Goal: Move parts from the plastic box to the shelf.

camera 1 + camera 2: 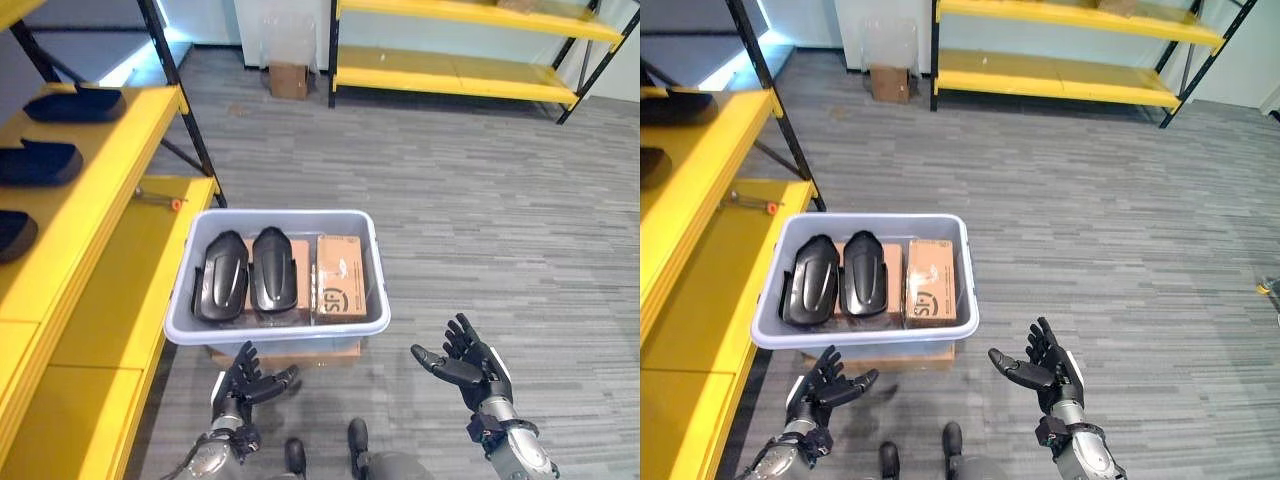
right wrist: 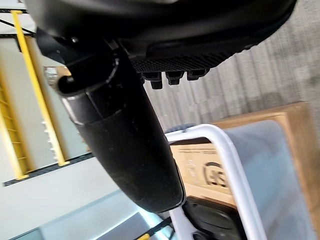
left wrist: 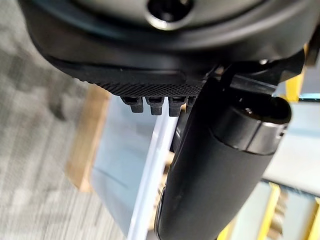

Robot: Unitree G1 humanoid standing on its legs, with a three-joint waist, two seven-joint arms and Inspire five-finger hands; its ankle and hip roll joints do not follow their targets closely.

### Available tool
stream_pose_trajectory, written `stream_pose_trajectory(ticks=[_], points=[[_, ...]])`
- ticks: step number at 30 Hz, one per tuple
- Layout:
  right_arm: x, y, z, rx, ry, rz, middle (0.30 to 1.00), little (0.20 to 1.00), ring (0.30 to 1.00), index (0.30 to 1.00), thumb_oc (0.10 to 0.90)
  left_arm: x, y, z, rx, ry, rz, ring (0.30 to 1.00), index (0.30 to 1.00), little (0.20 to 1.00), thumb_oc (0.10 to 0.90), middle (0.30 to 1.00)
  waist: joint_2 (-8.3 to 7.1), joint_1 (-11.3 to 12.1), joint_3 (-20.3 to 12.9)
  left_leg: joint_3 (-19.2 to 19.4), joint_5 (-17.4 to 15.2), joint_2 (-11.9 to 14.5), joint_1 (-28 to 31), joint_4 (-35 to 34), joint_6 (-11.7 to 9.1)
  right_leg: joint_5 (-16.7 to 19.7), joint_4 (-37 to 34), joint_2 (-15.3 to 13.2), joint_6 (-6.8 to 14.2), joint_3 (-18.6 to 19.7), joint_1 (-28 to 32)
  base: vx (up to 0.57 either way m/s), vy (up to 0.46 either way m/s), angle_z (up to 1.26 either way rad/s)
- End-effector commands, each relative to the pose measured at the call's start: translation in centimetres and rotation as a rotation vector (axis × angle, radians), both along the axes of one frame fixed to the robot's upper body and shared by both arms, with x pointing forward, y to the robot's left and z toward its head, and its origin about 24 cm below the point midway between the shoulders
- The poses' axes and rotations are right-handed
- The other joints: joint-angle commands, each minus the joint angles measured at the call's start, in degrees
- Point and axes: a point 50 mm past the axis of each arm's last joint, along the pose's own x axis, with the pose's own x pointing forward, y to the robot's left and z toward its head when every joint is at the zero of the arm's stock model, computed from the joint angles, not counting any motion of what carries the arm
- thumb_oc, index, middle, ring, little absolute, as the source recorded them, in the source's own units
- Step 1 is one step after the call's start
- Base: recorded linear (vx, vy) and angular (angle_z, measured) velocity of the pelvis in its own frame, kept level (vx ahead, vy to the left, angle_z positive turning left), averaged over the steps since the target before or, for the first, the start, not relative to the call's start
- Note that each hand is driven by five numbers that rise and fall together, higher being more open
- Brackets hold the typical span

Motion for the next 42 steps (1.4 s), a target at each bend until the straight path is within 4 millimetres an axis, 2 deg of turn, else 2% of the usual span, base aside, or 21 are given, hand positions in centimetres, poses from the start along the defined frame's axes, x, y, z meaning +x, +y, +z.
stream_pose_trajectory(ticks=[1,3,5,8,11,12,14,15,16,18,19,21,23,25,26,27,30,35,39,41,42], points=[[1.9,-0.6,4.2,-0.037,-0.236,0.010,1.000,1.000,1.000,1.000,0.900,3.0,0.6,3.6,0.020,-0.216,0.002,1.000,1.000,1.000,0.900,1.000,0.07,-0.3,-2.6,-1.3,-4.9,-2.3,5.2,-0.1,0.2,-1.2,1.5,-0.9,2.8,0.3,-0.4,0.11,-0.056,0.01],[1.9,-0.7,4.3,-0.043,-0.236,0.015,1.000,1.000,1.000,1.000,0.900,2.9,0.7,3.5,0.020,-0.213,0.006,1.000,1.000,1.000,0.900,1.000,0.20,-0.3,-2.6,-1.3,-5.1,-2.2,5.4,0.4,0.0,-1.6,1.6,-0.9,2.6,0.2,-0.2,0.09,-0.061,0.02],[1.8,-0.9,4.4,-0.055,-0.235,0.017,1.000,1.000,1.000,1.000,0.900,2.8,1.0,3.6,0.024,-0.215,0.019,1.000,1.000,1.000,0.900,1.000,0.44,-0.2,-2.6,-0.9,-6.7,-2.0,5.2,3.8,-0.4,-2.5,2.1,-0.9,2.1,0.2,0.7,0.12,-0.113,0.01],[1.7,-1.2,4.4,-0.068,-0.231,0.014,1.000,1.000,1.000,1.000,0.900,2.6,1.1,3.6,0.013,-0.214,0.034,1.000,1.000,1.000,0.900,1.000,0.64,-0.2,-2.2,-0.7,-6.6,-1.5,3.7,8.5,-1.4,-3.1,2.0,-0.9,1.4,0.2,1.6,0.07,-0.097,-0.01],[1.6,-2.0,4.7,-0.087,-0.237,0.003,1.000,1.000,1.000,1.000,0.900,2.7,1.4,3.9,0.010,-0.234,0.044,1.000,1.000,1.000,0.900,1.000,-0.45,0.8,0.8,-3.6,0.6,-2.5,-5.9,30.2,-5.6,-3.1,1.3,-1.9,-0.5,0.3,3.4,0.00,-0.164,0.13],[1.6,-2.1,4.8,-0.094,-0.240,0.006,1.000,1.000,1.000,1.000,0.900,2.7,1.3,4.0,0.009,-0.240,0.042,1.000,1.000,1.000,0.900,1.000,-0.68,1.3,1.4,-4.8,1.2,-3.2,-7.4,32.2,-5.7,-3.3,1.2,-2.0,-0.8,0.6,3.6,0.07,-0.107,0.10],[1.6,-2.3,4.9,-0.107,-0.237,-0.001,1.000,1.000,1.000,1.000,0.900,2.6,1.4,4.1,0.006,-0.243,0.047,1.000,1.000,1.000,0.900,1.000,-0.94,1.5,1.5,-5.1,0.6,0.5,-10.0,28.8,-4.4,-4.3,1.5,-2.9,-0.5,1.6,4.3,0.15,0.002,-0.17],[1.6,-2.2,4.8,-0.101,-0.239,-0.009,1.000,1.000,1.000,1.000,0.900,2.5,1.4,4.1,0.007,-0.245,0.048,1.000,1.000,1.000,0.900,1.000,-1.13,1.6,1.3,-5.4,0.5,3.2,-9.3,24.5,-4.0,-4.9,2.0,-3.3,-0.2,2.2,4.4,0.25,0.126,-0.18],[1.6,-2.1,4.8,-0.097,-0.243,-0.014,1.000,1.000,1.000,1.000,0.900,2.5,1.4,4.2,0.016,-0.247,0.046,1.000,1.000,1.000,0.900,1.000,-0.38,1.8,0.9,-7.5,2.5,7.9,-7.5,11.9,-3.7,-6.4,2.8,-2.8,0.4,3.4,4.3,0.26,0.152,-0.23],[1.9,-2.0,5.0,-0.103,-0.253,-0.014,1.000,1.000,1.000,1.000,0.900,2.8,1.4,4.3,0.019,-0.253,0.054,1.000,1.000,1.000,0.900,1.000,1.10,2.1,0.8,-9.8,8.4,11.6,-7.2,3.7,-5.5,-8.2,4.4,-1.6,0.3,5.1,3.9,0.22,0.171,-0.32],[2.0,-1.9,5.1,-0.095,-0.261,-0.014,1.000,1.000,1.000,1.000,0.900,2.9,1.4,4.3,0.019,-0.255,0.057,1.000,1.000,1.000,0.900,1.000,1.88,1.7,0.5,-8.6,8.9,13.6,-5.5,1.5,-6.3,-9.6,6.0,-1.3,0.4,6.0,3.7,0.21,0.191,-0.46],[1.8,-1.6,4.9,-0.083,-0.258,-0.016,1.000,1.000,1.000,1.000,0.900,2.9,1.5,4.2,0.029,-0.248,0.051,1.000,1.000,1.000,0.900,1.000,3.00,1.2,-0.3,-6.8,9.0,14.2,-4.1,-0.1,-7.6,-10.2,7.0,-1.1,0.7,6.3,3.9,0.20,0.219,-0.63],[1.6,-1.5,4.8,-0.076,-0.255,-0.016,1.000,1.000,1.000,1.000,0.900,2.8,1.4,4.2,0.029,-0.246,0.042,1.000,1.000,1.000,0.900,1.000,3.24,1.1,-0.5,-5.9,8.8,14.0,-3.6,-0.1,-7.9,-10.2,6.7,-1.4,0.8,6.2,4.4,0.14,0.184,-0.34],[1.4,-1.4,4.6,-0.067,-0.244,-0.016,1.000,1.000,1.000,1.000,0.900,2.6,1.5,4.1,0.044,-0.242,0.024,1.000,1.000,1.000,0.900,1.000,3.28,1.1,-1.1,-4.8,7.2,12.2,-2.1,0.0,-7.4,-9.6,5.2,-3.6,2.0,6.4,6.4,0.17,0.222,-0.09],[1.3,-1.4,4.6,-0.067,-0.244,-0.016,1.000,1.000,1.000,1.000,0.900,2.6,1.5,4.1,0.044,-0.242,0.024,1.000,1.000,1.000,0.900,1.000,3.24,1.2,-1.0,-4.8,7.2,12.2,-2.0,0.0,-7.4,-9.5,5.1,-3.6,2.0,6.4,6.5,0.15,0.214,-0.09],[1.2,-1.3,4.3,-0.064,-0.233,-0.016,1.000,1.000,1.000,1.000,0.900,2.5,1.6,4.1,0.049,-0.238,0.020,1.000,1.000,1.000,0.900,1.000,3.03,1.2,-1.4,-3.9,6.1,11.0,-1.5,0.2,-7.1,-8.9,4.1,-5.2,2.9,6.2,7.7,0.10,0.146,0.02],[1.1,-1.1,4.1,-0.055,-0.225,-0.021,1.000,1.000,1.000,1.000,0.900,2.5,1.9,4.1,0.056,-0.235,0.022,1.000,1.000,1.000,0.900,1.000,2.30,1.2,-1.8,-3.0,4.3,9.2,-1.3,0.6,-6.1,-7.8,2.8,-7.6,4.4,6.1,8.3,0.12,0.211,0.09],[1.4,-0.7,4.1,-0.061,-0.226,-0.004,1.000,1.000,1.000,1.000,0.900,2.5,2.2,4.2,0.072,-0.232,0.024,1.000,1.000,1.000,0.900,1.000,1.53,1.3,-2.6,-1.9,2.5,7.3,-1.2,0.3,-4.9,-6.1,1.8,-9.6,6.1,6.8,7.4,0.06,0.148,-0.02],[2.1,-0.9,5.5,-0.172,-0.273,0.027,1.000,1.000,1.000,1.000,0.900,2.6,2.3,4.3,0.073,-0.236,0.022,1.000,1.000,1.000,0.900,1.000,0.43,1.7,-3.3,-1.0,0.9,5.6,-1.3,0.5,-3.7,-4.1,0.7,-11.5,7.5,7.2,7.1,0.05,0.127,-0.11],[2.8,-1.2,7.0,-0.237,-0.335,0.037,1.000,1.000,1.000,1.000,0.900,2.7,2.3,4.5,0.075,-0.243,0.017,1.000,1.000,1.000,0.900,1.000,-0.09,2.0,-3.3,-0.8,0.5,5.1,-1.6,0.9,-3.3,-3.6,0.4,-12.2,8.1,7.1,7.0,0.02,0.091,-0.05],[3.4,-1.5,8.5,-0.315,-0.392,0.048,1.000,1.000,1.000,1.000,0.900,2.9,2.5,4.7,0.081,-0.251,0.012,1.000,1.000,1.000,0.900,1.000,-0.53,2.4,-3.3,-0.8,0.3,4.7,-2.1,1.1,-3.1,-3.1,0.0,-12.6,8.4,6.9,6.8,0.00,0.081,-0.02]])
